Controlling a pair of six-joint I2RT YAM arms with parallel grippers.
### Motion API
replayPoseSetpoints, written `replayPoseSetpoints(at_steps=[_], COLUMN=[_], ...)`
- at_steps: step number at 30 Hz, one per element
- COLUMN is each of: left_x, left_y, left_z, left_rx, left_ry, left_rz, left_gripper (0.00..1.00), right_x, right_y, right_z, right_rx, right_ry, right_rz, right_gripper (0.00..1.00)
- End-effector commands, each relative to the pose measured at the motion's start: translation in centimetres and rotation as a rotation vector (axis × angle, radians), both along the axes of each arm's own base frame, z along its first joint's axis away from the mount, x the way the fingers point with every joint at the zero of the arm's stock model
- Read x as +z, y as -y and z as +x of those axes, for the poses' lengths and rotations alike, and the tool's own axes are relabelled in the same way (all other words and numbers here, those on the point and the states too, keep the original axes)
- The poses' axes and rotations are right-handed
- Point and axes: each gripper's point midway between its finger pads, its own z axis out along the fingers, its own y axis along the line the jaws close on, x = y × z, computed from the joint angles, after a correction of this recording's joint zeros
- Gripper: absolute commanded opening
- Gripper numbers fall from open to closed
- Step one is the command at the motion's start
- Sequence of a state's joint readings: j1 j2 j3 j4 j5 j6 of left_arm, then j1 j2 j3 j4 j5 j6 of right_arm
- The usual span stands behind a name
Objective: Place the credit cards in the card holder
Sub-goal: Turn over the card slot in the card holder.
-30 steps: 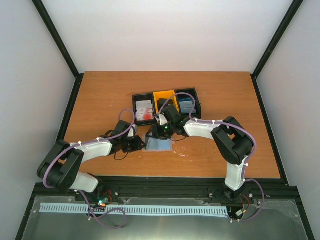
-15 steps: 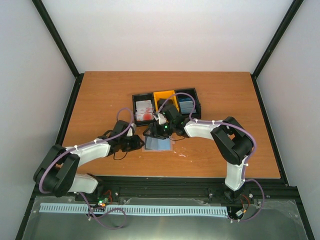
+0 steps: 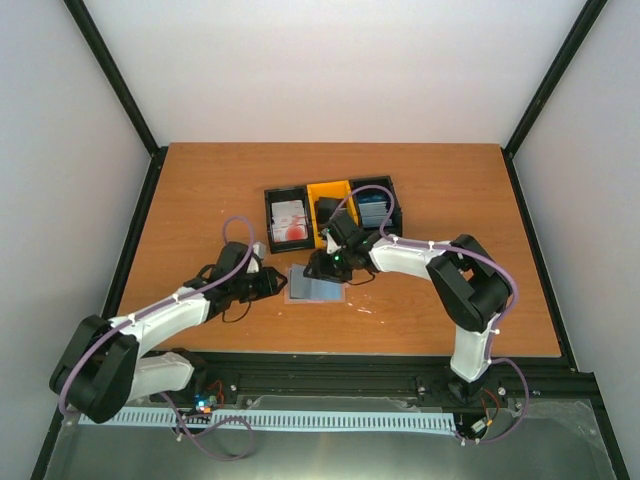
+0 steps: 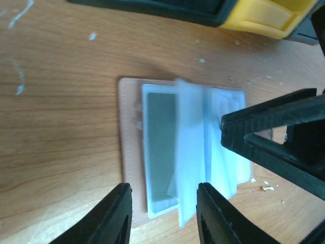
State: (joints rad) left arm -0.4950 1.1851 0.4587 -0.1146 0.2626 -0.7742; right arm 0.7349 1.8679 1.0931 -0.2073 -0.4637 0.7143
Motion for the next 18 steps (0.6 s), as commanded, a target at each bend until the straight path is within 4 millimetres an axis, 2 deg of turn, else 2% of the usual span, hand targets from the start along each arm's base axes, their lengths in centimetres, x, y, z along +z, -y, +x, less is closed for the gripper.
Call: replayPoseSetpoints(at_steps=[1, 6, 12, 15, 18], left_x=[2.6, 3.9, 1.8, 1.5, 1.1], left_y=[2.3, 4.0, 3.3, 3.9, 4.2], left_z=[0.2, -0.4, 0.3, -0.1, -0.1], left_rx=[-0.103, -0.202, -0.148, -0.175, -0.186], left_ry=[0.083, 0.12, 0.035, 0.014, -0.002], left_rz=[-0.099, -0.194, -0.114, -0.143, -0.149], left_gripper=[0.4, 0.53, 0.59, 0.58, 0.48], right_x=[1.4, 1.6, 1.7, 2.5, 3.1], right_y=[2.5, 2.8, 2.8, 2.9, 2.7], right_z=[1.2, 1.4, 1.2, 1.3, 1.4], right_rx=[-0.066, -0.057, -0.046, -0.046, -0.039], right_ry=[0.08, 0.101, 0.103, 0.134, 0.163], right_rz=[-0.154, -0.182, -0.178, -0.178, -0.172], right_gripper=[0.5, 0.48, 0.42, 0.38, 0.33])
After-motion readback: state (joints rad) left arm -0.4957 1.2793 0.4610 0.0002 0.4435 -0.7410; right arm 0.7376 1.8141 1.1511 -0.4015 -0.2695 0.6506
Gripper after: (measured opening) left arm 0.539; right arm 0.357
